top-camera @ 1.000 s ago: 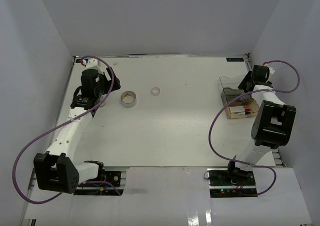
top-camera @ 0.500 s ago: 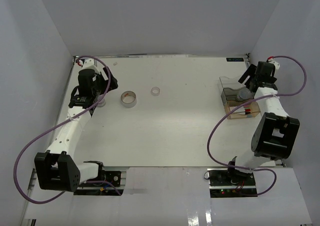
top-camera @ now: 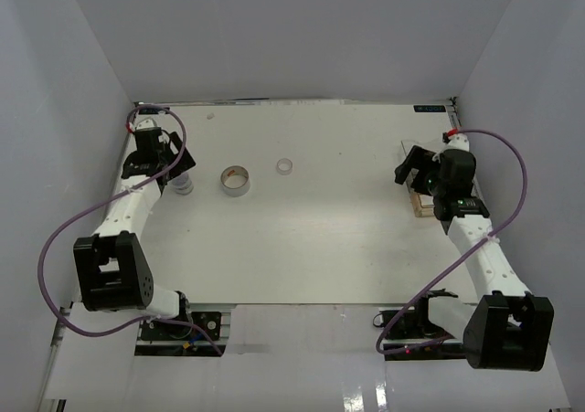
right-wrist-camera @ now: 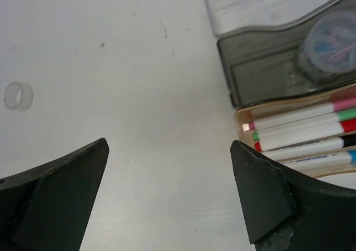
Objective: Sort the stationery into containers
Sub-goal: Pick up the stationery from the center of the board, then place the stationery at the center of the board.
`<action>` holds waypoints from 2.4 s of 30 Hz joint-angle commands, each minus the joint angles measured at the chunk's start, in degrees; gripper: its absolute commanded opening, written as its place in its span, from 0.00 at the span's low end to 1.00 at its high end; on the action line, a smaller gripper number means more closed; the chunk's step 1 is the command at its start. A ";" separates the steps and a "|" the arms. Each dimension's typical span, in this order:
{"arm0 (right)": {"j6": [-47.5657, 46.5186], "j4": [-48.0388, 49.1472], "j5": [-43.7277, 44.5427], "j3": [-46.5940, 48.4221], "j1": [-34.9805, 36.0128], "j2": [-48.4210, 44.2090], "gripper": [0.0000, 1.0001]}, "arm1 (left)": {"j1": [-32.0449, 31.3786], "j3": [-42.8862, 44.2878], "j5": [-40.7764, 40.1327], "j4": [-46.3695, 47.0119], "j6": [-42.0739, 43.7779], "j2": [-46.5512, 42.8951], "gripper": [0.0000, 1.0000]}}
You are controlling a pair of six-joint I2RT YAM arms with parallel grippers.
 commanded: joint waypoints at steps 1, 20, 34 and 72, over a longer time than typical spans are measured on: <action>0.39 4.67 -8.10 -4.58 1.70 -3.19 0.96 | 2.95 3.00 1.15 -0.45 -1.86 2.43 0.98; 0.48 11.18 -15.59 -17.33 2.67 -10.66 0.95 | 1.20 3.36 -0.68 3.69 -0.37 14.57 0.98; 0.39 10.84 -15.76 -18.30 2.67 -12.60 0.95 | -2.93 3.80 -6.40 1.58 1.04 16.42 0.77; -1.01 1.52 -17.87 -16.72 2.85 -24.90 0.95 | -57.16 31.21 -6.14 -7.48 1.21 30.64 0.54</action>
